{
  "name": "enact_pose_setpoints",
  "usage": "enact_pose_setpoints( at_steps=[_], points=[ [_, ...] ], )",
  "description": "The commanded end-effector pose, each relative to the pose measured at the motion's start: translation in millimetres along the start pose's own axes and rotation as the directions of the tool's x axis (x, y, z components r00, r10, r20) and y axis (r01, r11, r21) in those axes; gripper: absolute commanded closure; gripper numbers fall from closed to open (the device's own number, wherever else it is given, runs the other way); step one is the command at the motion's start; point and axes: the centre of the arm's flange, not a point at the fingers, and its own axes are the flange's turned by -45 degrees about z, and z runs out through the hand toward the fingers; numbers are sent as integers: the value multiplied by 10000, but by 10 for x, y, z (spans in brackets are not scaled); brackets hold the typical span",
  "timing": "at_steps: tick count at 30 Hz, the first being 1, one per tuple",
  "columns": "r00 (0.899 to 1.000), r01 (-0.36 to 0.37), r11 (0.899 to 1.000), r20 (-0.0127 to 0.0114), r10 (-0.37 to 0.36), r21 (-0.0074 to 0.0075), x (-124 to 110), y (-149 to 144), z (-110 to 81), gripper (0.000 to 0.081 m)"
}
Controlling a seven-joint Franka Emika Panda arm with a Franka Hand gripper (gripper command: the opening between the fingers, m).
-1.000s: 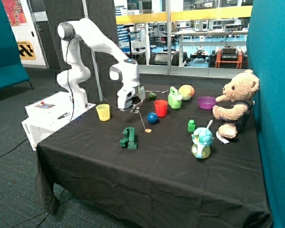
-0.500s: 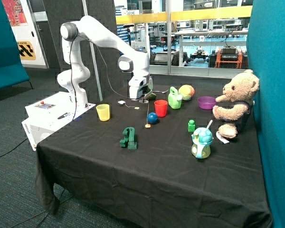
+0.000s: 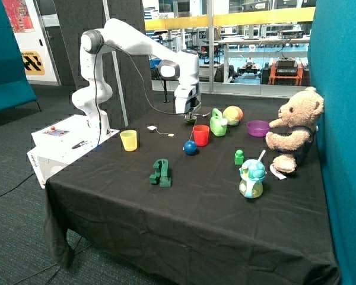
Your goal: Prepare two cups of tea
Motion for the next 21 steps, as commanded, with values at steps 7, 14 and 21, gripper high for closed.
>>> enact_pose_setpoints(
  at_steps=[7, 14, 21],
  points=[
    [10000, -46, 10000, 26, 46, -25, 252, -38, -263, 808],
    [9998, -176, 9998, 26, 176, -26, 200, 40, -210, 808],
    [9996, -269, 9996, 26, 269, -26, 138, 113, -107, 808]
  ],
)
